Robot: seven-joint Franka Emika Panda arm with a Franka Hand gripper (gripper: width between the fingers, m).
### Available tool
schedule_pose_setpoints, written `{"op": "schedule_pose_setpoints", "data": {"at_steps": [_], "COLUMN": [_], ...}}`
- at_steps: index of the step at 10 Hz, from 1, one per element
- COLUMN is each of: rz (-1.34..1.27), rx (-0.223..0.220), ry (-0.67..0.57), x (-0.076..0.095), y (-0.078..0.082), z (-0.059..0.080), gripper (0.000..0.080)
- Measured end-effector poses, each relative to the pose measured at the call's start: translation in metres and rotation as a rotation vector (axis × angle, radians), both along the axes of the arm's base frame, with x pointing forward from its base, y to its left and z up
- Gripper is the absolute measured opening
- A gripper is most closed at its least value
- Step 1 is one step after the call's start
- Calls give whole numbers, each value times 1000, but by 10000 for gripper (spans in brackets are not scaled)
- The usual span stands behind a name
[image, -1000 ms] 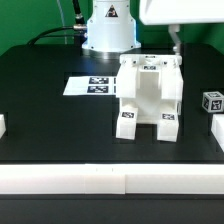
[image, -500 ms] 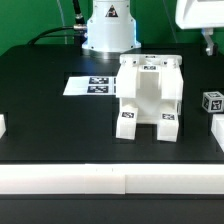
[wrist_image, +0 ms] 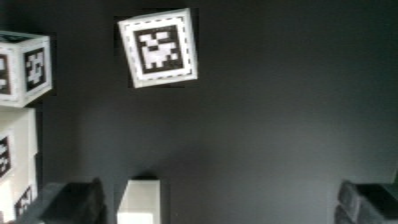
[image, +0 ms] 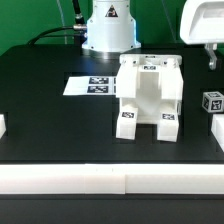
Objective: Assemble chair
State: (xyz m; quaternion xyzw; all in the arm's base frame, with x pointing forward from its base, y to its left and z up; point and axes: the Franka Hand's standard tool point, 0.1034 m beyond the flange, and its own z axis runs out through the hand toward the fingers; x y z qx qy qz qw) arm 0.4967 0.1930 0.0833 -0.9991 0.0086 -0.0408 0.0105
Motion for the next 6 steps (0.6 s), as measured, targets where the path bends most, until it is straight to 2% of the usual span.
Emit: {"op": "schedule_pose_setpoints", "data": {"at_steps": [6], "rz": [2], "rx": [-22], "ry": [13], "x": [-7], "y": [-10], "z": [-29], "gripper": [649]}}
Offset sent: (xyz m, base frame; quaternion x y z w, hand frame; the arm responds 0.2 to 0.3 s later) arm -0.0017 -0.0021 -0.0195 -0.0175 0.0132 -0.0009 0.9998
